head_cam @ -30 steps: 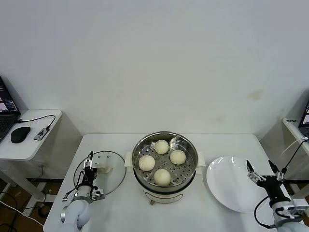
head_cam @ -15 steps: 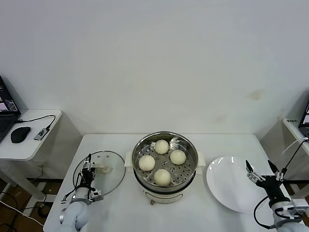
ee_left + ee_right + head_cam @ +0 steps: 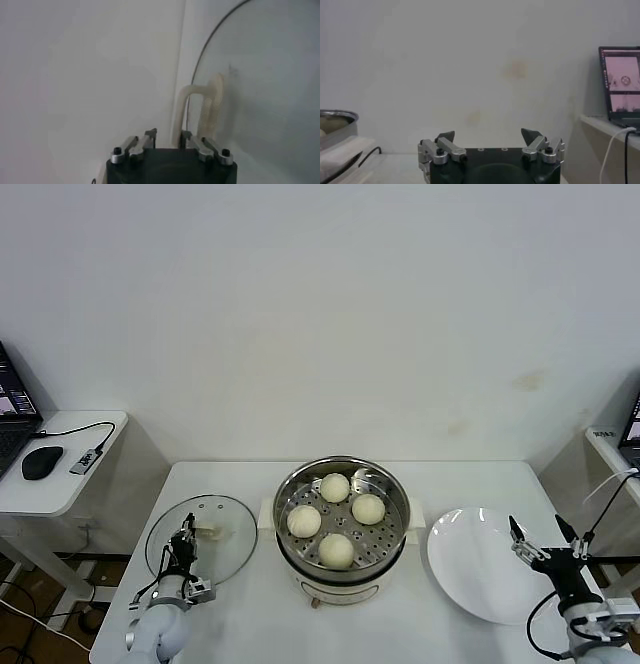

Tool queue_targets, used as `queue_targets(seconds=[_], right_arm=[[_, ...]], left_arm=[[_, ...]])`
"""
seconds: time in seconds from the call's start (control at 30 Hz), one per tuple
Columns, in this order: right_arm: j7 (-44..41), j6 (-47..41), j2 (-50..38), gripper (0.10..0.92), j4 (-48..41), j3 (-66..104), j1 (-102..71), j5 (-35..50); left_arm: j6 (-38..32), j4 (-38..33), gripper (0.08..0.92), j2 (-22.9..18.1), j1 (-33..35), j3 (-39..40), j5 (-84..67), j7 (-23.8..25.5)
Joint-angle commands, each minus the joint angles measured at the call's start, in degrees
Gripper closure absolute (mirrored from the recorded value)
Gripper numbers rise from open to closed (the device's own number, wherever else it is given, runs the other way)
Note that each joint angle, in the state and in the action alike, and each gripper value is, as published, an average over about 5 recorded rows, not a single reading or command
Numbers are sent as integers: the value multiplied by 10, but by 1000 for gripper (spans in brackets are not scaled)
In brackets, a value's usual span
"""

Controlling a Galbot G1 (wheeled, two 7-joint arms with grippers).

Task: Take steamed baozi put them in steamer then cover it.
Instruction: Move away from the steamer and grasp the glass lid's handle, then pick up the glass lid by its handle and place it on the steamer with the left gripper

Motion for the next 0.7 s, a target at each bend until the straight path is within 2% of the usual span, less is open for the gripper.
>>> queue_targets(seconds=[0.03, 0.2, 0.43, 0.7], right_arm=[[0, 0, 1, 203, 5, 1, 1, 1], [0, 0, 4, 203, 7, -1, 3, 3], [-1, 3, 4, 203, 4, -10, 13, 10], [-1, -1, 5, 203, 11, -17, 24, 16]], left_arm=[[8, -32, 836, 0, 11, -7, -20, -4], [57, -105, 859, -7, 40, -18, -39, 10], [110, -243, 859, -4, 125, -34, -10, 48], [185, -289, 859, 0, 183, -54, 70, 25]])
